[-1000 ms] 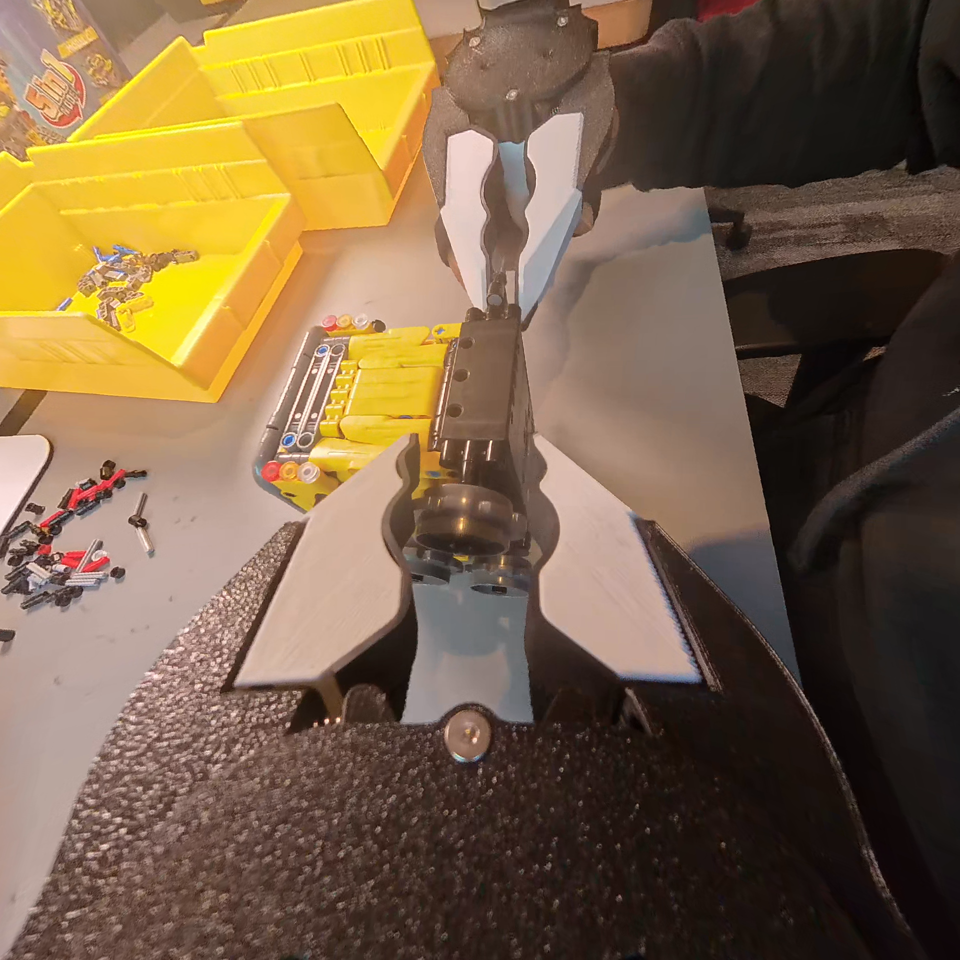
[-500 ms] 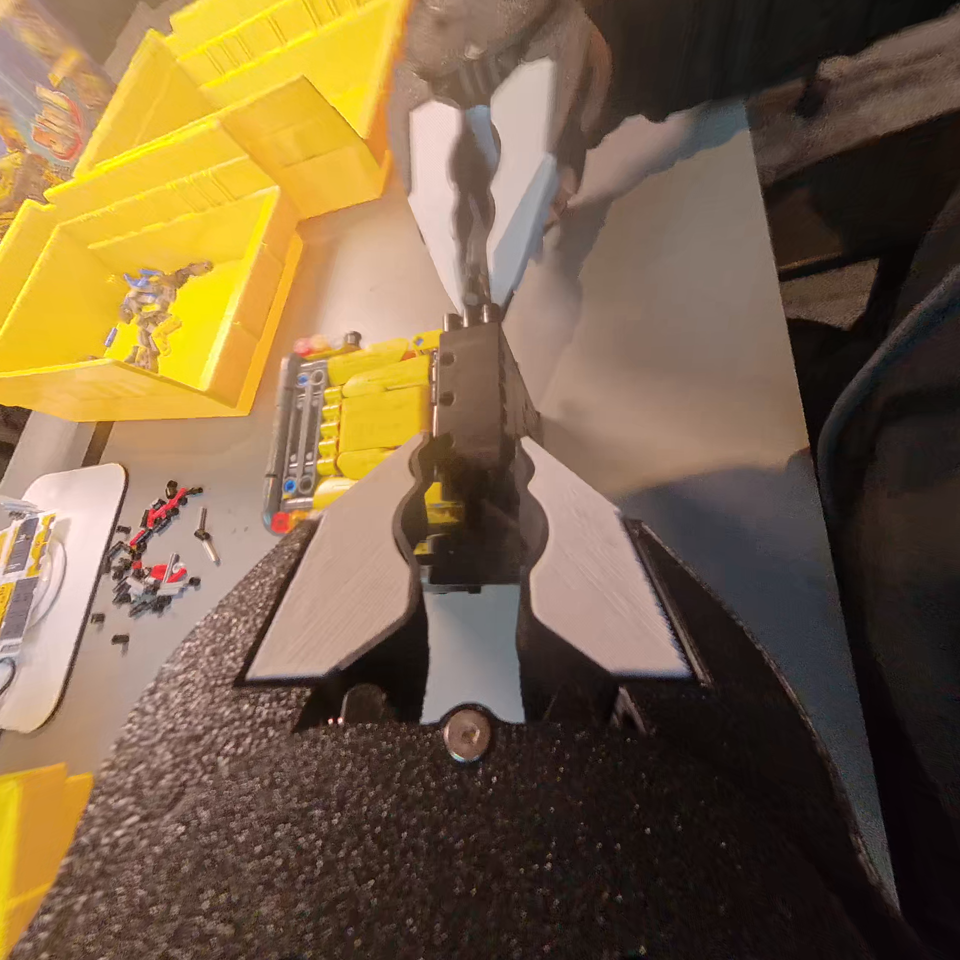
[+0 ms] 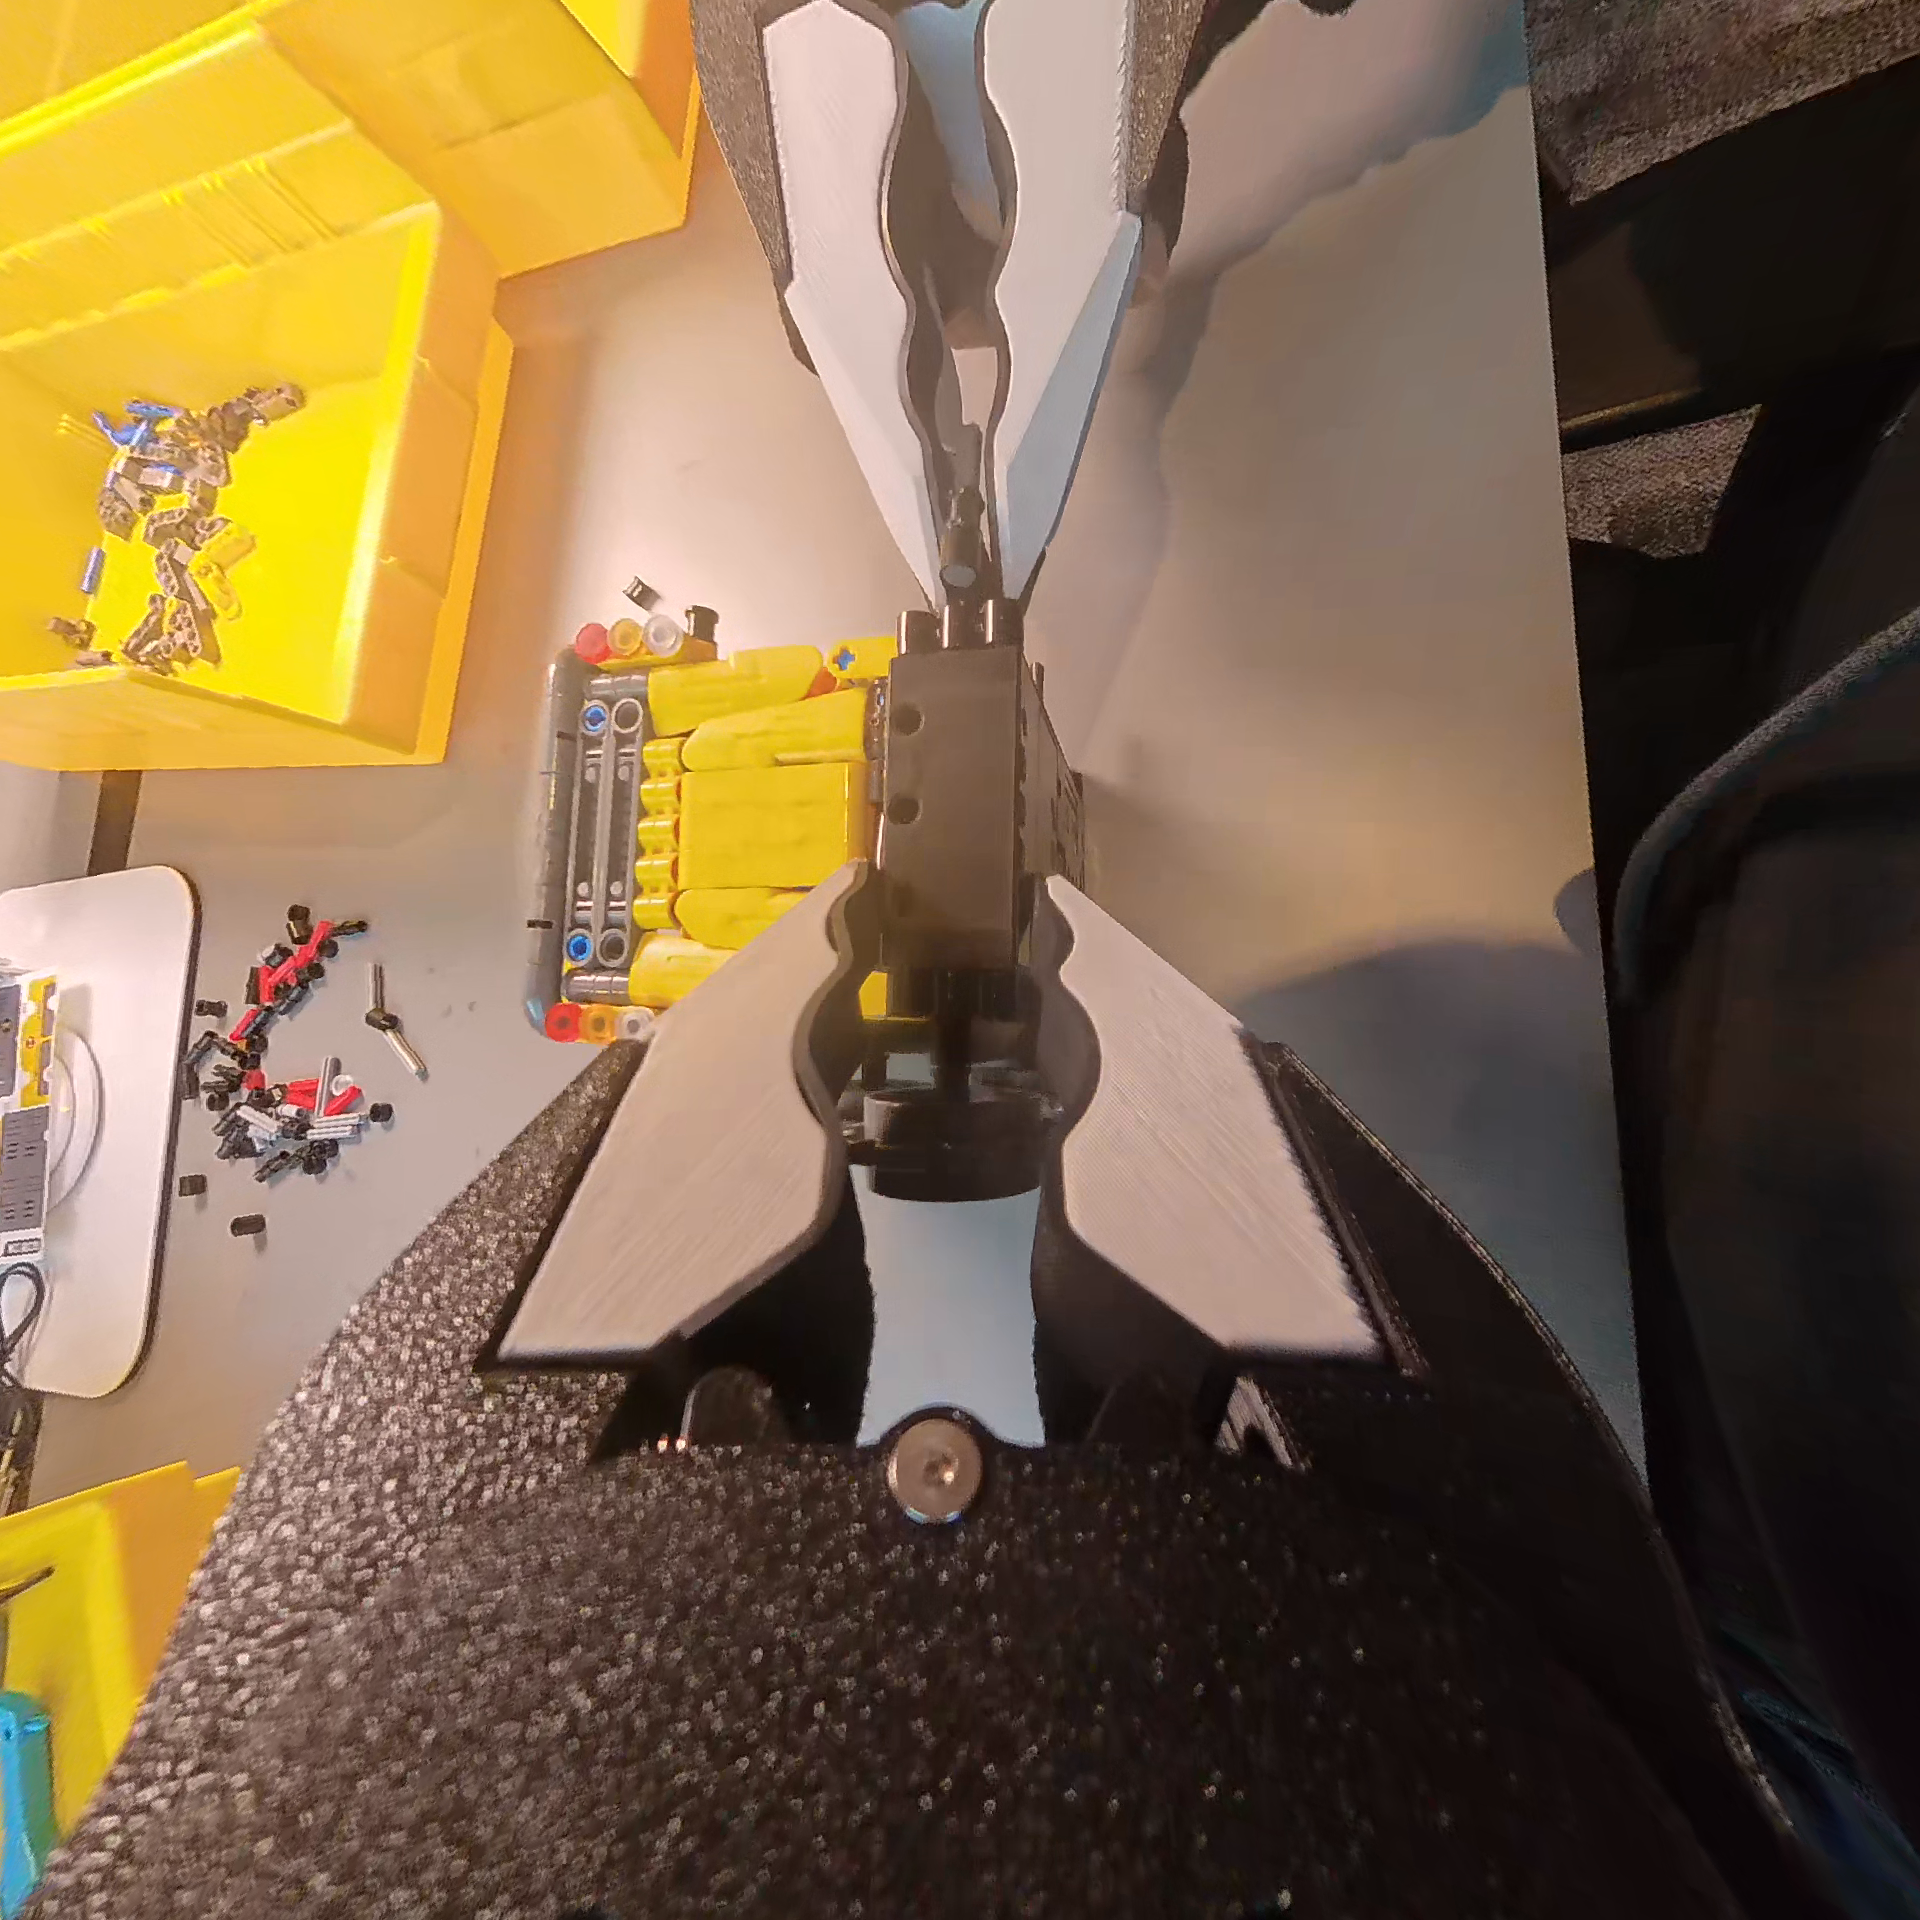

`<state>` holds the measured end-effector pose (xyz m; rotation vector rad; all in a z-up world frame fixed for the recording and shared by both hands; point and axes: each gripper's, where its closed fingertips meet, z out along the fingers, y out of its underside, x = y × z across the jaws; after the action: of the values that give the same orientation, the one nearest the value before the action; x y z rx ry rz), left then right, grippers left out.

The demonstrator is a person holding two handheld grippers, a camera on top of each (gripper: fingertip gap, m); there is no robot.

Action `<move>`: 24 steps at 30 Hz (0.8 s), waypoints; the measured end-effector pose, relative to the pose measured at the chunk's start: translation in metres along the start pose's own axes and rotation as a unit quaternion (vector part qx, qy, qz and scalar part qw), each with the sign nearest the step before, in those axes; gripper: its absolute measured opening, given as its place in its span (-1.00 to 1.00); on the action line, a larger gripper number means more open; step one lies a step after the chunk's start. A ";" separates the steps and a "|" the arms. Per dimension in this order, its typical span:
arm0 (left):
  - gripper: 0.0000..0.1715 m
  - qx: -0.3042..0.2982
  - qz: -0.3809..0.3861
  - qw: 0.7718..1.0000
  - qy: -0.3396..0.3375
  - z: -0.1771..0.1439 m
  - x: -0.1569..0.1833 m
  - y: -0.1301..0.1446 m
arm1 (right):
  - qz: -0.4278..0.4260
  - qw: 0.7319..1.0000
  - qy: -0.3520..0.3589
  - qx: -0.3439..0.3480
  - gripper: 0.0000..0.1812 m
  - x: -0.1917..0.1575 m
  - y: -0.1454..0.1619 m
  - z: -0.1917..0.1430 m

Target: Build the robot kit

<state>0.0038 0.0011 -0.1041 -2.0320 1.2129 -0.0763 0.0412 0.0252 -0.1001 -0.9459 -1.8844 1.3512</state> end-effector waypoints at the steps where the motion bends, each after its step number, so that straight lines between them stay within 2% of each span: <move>1: -0.71 -0.004 0.000 1.000 0.002 0.000 0.000 0.000 | -0.003 1.000 0.001 -0.005 -0.94 0.000 0.000 0.000; 7: -0.71 -0.012 -0.004 1.000 0.017 0.001 0.001 -0.001 | -0.014 1.000 0.006 -0.028 -0.95 -0.004 -0.002 0.000; 11: -0.72 -0.003 -0.011 1.000 0.028 0.001 0.000 -0.004 | -0.004 1.000 0.003 -0.015 -0.96 -0.004 -0.008 0.002; 16: -0.72 0.004 -0.011 0.999 0.034 0.001 -0.002 -0.004 | -0.018 0.998 0.005 -0.059 -0.94 -0.003 -0.007 0.003; 20: -0.71 0.030 -0.027 0.999 0.037 0.001 -0.004 -0.002 | -0.003 0.998 0.007 -0.068 -0.93 0.000 -0.003 0.005; 24: -0.70 0.083 -0.056 0.994 0.037 0.000 -0.007 -0.002 | 0.024 0.999 0.029 -0.039 -0.86 0.005 -0.002 0.004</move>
<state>0.0017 0.0067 -0.1004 -1.9632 1.0980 -0.2991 0.0350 0.0270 -0.0987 -1.0643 -1.8921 1.2723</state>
